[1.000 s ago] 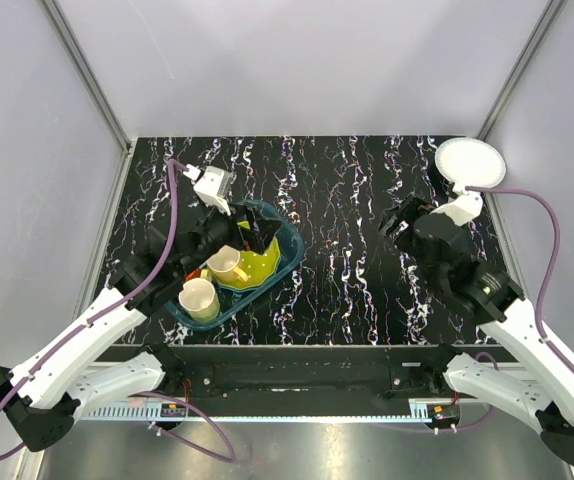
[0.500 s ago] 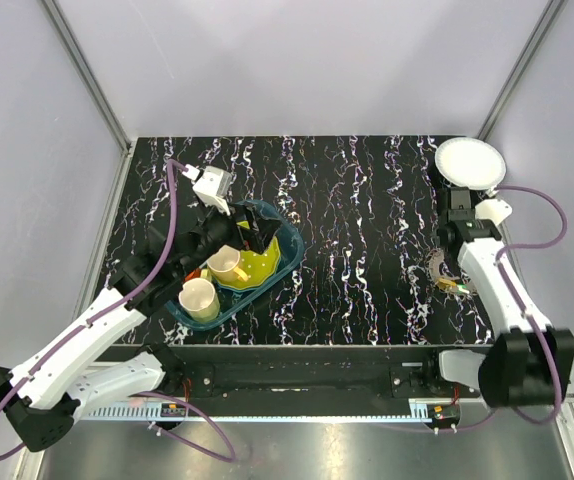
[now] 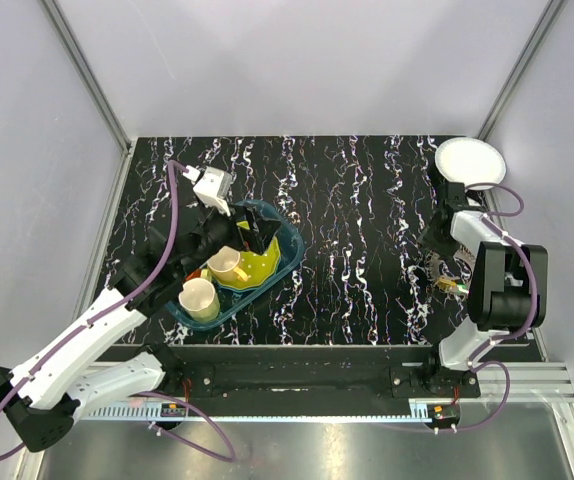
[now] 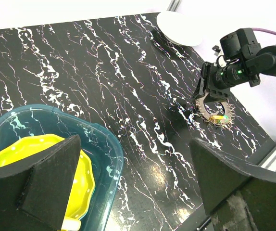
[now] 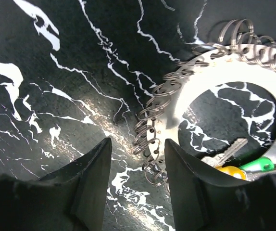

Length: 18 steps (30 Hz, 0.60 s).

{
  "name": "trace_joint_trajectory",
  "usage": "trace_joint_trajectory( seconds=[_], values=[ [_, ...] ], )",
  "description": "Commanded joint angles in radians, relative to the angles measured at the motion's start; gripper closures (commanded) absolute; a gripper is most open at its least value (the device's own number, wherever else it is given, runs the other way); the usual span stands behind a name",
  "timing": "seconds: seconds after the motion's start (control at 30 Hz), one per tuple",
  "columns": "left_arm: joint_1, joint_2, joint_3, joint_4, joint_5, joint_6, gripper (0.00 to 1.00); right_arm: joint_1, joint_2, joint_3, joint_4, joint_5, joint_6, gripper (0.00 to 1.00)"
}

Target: Remove the keys from the keyring

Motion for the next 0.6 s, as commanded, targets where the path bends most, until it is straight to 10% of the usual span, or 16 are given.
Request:
trace_joint_trajectory(
  seconds=[0.0, 0.57],
  values=[
    [-0.001, -0.019, 0.001, 0.048, -0.017, 0.011, 0.01, -0.003, 0.049, 0.042, 0.035, -0.067, -0.055, 0.49],
    [-0.001, -0.005, 0.005, 0.037, -0.013, 0.008, 0.02, 0.013, 0.011, 0.002, 0.074, -0.234, -0.116, 1.0]
  ],
)
